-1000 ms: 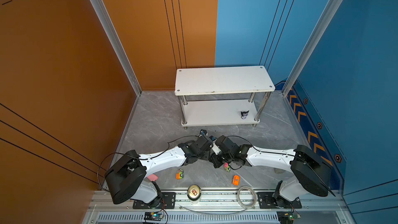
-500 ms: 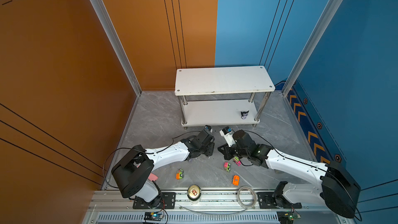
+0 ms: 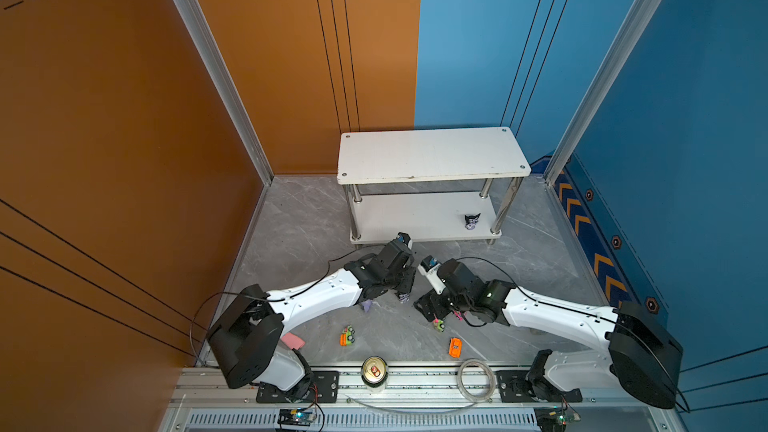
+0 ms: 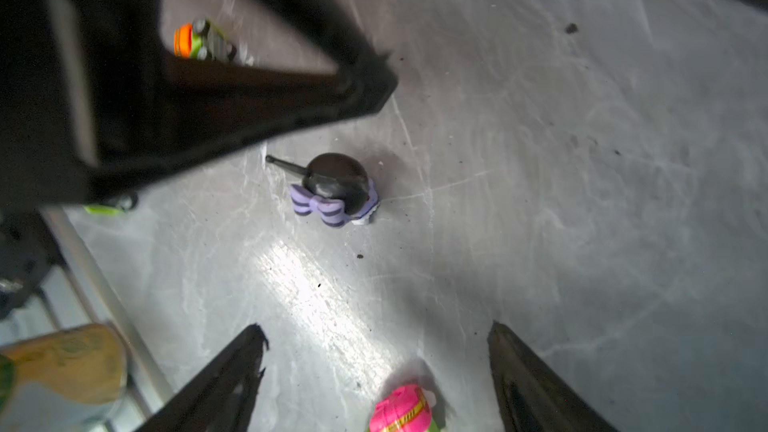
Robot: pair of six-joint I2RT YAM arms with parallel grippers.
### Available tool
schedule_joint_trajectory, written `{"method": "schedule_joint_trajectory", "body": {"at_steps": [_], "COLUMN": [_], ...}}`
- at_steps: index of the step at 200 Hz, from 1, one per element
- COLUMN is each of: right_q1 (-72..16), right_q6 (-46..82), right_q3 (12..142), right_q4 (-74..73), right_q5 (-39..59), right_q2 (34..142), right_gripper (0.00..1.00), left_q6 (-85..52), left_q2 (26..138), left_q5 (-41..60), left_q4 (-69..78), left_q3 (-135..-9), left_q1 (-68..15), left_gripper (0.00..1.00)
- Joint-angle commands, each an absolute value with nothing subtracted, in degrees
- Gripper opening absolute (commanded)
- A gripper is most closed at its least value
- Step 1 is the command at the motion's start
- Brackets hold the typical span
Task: Place and organize the plastic toys onto the shelf
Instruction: 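Close the right gripper on the Kuromi figure while the left moves over the purple figure, then lift the held figure with the right gripper up to the lower shelf tier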
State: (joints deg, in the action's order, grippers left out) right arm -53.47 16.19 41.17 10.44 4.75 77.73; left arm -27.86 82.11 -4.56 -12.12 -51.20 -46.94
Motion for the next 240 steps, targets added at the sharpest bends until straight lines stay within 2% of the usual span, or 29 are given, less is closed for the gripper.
{"method": "schedule_joint_trajectory", "body": {"at_steps": [1, 18, 39, 66, 115, 167, 183, 210, 226, 240], "right_q1": [-56.4, -57.45, -58.01, -57.66, -56.09, -55.99, -56.0, -55.99, -56.03, -55.78], "right_q6": [14.41, 14.26, 14.31, 15.23, 20.12, 24.61, 25.98, 27.5, 27.6, 27.3], "right_q3": [45.26, 47.31, 49.94, 53.01, 55.83, 58.31, 58.51, 58.55, 58.74, 59.08], "right_q4": [10.39, 8.62, 7.41, 7.31, 5.97, 7.11, 7.07, 7.63, 8.08, 8.91], "right_q5": [-0.08, -0.89, -2.88, -4.83, -3.57, -3.92, -4.02, -5.07, -6.06, -7.33], "right_q2": [81.19, 84.45, 88.45, 92.54, 97.1, 100.51, 101.16, 101.31, 101.08, 100.38], "right_gripper": [1.0, 1.0, 1.0, 1.0, 0.81, 0.68, 0.61, 0.41, 0.33, 0.31], "left_q6": [-26.6, -26.98, -27.96, -29.72, -30.59, -29.95, -29.69, -29.44, -29.32, -29.17], "left_q2": [75.38, 69.51, 62.18, 53.65, 47.95, 48.71, 48.91, 48.98, 48.97, 48.92], "left_q5": [-9.9, -12.79, -15.12, -15.71, -15.85, -14.03, -13.47, -12.4, -11.88, -11.44], "left_q4": [-17.83, -20.06, -21.81, -23.38, -26.19, -25.45, -24.88, -24.37, -24.35, -24.35], "left_q3": [-50.36, -48.57, -45.51, -41.24, -38.27, -37.97, -37.59, -37.18, -36.88, -36.86], "left_q1": [-44.99, -44.18, -43.08, -41.34, -39.91, -38.43, -38.15, -37.51, -37.08, -36.71], "left_gripper": [0.08, 0.32, 0.56, 0.71, 0.75, 0.77, 0.77, 0.77, 0.77, 0.77]}}
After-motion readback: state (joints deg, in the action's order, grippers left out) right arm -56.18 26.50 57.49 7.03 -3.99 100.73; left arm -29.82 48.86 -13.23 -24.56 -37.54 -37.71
